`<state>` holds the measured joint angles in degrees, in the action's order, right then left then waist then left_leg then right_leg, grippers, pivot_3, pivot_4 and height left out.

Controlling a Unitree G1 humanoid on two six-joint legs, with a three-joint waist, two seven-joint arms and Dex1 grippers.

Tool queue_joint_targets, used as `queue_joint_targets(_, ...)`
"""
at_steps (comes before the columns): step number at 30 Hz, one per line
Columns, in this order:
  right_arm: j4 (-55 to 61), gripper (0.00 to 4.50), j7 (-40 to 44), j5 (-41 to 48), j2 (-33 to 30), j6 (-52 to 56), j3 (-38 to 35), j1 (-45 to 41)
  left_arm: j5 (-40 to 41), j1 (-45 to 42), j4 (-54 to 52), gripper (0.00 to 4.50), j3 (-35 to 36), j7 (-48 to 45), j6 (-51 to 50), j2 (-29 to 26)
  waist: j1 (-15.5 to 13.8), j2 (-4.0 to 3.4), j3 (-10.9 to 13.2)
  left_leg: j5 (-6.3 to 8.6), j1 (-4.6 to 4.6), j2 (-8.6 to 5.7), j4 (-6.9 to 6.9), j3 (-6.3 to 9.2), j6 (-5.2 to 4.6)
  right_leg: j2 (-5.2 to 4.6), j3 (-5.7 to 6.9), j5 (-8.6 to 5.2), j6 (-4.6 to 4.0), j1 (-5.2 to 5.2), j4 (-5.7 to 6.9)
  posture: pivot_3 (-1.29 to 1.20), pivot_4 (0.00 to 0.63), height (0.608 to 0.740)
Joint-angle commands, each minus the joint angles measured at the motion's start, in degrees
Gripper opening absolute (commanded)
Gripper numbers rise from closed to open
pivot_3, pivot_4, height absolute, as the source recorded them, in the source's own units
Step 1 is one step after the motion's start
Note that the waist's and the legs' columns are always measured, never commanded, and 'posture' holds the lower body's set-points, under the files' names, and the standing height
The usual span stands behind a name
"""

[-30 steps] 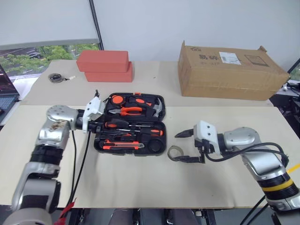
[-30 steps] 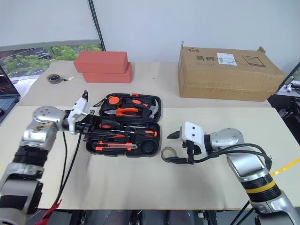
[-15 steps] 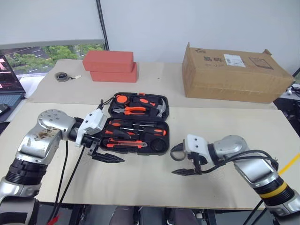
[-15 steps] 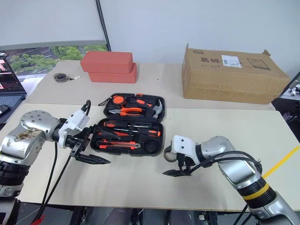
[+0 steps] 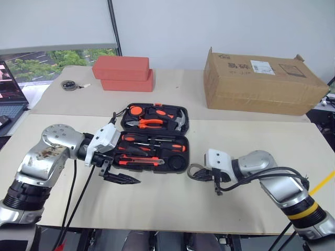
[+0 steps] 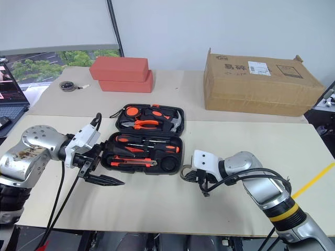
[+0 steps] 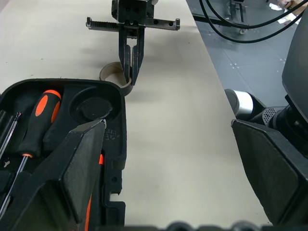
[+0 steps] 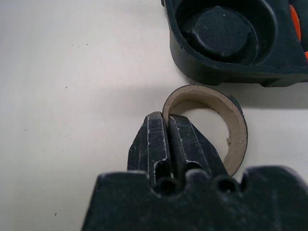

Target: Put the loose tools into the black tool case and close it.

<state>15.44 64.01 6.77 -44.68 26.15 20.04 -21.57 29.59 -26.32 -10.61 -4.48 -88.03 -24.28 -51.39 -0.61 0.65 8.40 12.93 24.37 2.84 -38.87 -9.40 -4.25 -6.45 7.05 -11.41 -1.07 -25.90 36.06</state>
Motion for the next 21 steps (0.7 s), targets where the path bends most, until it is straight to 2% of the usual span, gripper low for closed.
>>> queue_joint_targets(1, 1.87, 0.05, 0.5, -0.21, -1.72, 1.15, -1.95, -2.31, 1.6, 0.59, -2.14, 4.5, 2.41, 1.54, -0.63, -0.44, 0.0, 0.0, 0.0, -0.01, 0.0, 0.0, 0.0, 0.0, 0.01, 0.0, 0.0, 0.0, 0.0, 0.0, 0.01, 0.0, 0.15, 0.712)
queue_joint_targets(8, 2.01, 0.05, 0.34, 1.7, 0.22, 3.47, -3.15, -10.84, 1.02, 6.3, -3.36, 4.5, 6.6, 6.64, -1.25, -1.9, 0.58, 0.0, 0.0, -0.03, -0.03, 0.03, 0.02, 0.0, 0.04, 0.02, -0.01, 0.01, 0.01, -0.03, 0.04, 0.0, 0.15, 0.712)
queue_joint_targets(16, -2.68, 0.05, 1.66, 0.38, 7.32, 1.04, 2.67, -15.42, 3.08, 12.26, -7.96, 4.5, 11.13, 12.7, -3.29, -1.81, 0.26, 0.0, 0.0, -0.19, -0.01, 0.01, 0.06, 0.01, 0.38, -0.02, 0.02, -0.01, -0.02, -0.02, 0.02, 0.0, 0.15, 0.712)
queue_joint_targets(19, -4.16, 0.05, 2.72, -0.4, 7.83, -0.55, 3.97, -15.66, 3.52, 13.45, -8.9, 4.5, 12.06, 13.49, -3.52, -2.19, 0.14, 0.0, 0.0, -0.16, 0.0, -0.03, 0.02, -0.03, 0.42, -0.07, -0.01, 0.0, -0.01, -0.01, -0.01, 0.0, 0.15, 0.712)
queue_joint_targets(21, -4.62, 0.74, 2.57, -0.17, 8.81, -1.32, 4.04, -15.53, 3.69, 14.22, -9.34, 4.5, 12.78, 13.72, -3.66, -2.43, 0.04, 0.01, 0.0, -0.15, 0.0, -0.04, 0.01, -0.04, 0.45, -0.07, 0.0, 0.0, -0.01, -0.01, -0.01, 0.0, 0.15, 0.712)
